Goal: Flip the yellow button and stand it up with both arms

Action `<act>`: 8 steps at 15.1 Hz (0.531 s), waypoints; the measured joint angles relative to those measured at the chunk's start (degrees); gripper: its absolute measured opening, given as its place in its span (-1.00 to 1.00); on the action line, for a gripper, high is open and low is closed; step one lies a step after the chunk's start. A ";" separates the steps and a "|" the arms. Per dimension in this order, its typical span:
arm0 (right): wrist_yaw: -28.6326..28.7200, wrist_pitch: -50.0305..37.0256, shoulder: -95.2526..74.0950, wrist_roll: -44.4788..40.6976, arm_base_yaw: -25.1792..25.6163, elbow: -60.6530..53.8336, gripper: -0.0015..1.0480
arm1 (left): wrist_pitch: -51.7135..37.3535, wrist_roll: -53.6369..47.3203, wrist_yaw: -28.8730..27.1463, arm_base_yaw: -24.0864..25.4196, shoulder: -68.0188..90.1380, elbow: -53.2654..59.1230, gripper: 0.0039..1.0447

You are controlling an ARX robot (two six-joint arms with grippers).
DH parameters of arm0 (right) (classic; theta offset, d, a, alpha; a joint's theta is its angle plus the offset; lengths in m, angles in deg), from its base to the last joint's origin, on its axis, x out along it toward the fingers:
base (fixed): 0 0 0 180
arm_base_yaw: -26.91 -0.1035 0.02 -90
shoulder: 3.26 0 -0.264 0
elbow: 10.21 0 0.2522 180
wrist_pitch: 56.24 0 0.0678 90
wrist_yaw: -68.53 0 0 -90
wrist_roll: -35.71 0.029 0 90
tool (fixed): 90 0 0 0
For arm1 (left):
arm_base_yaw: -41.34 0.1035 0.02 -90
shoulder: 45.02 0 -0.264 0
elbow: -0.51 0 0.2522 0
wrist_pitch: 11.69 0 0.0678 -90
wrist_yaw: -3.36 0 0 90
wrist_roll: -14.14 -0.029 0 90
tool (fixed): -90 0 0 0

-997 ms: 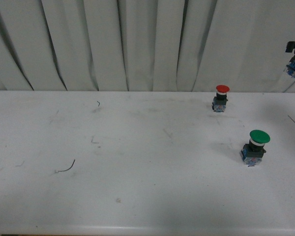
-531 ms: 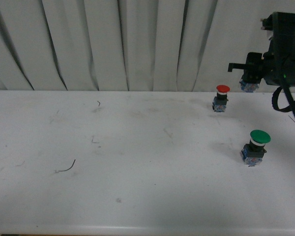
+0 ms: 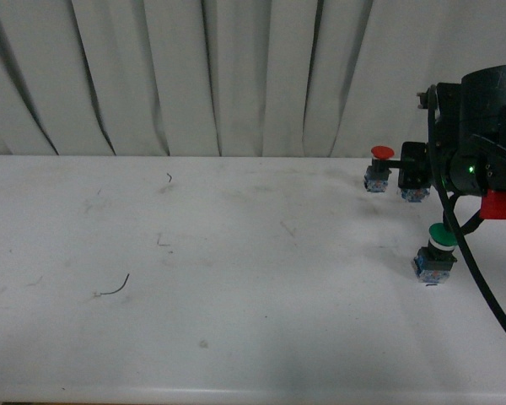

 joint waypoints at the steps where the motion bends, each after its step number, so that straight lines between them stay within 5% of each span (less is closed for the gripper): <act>1: 0.02 0.15 -0.48 -0.13 0.00 0.07 -0.47 | 0.02 0.00 0.00 0.00 0.00 0.00 0.88; 8: 0.83 2.84 -2.27 -1.22 -0.02 1.49 -0.47 | 0.00 0.00 0.00 0.00 0.00 0.00 0.88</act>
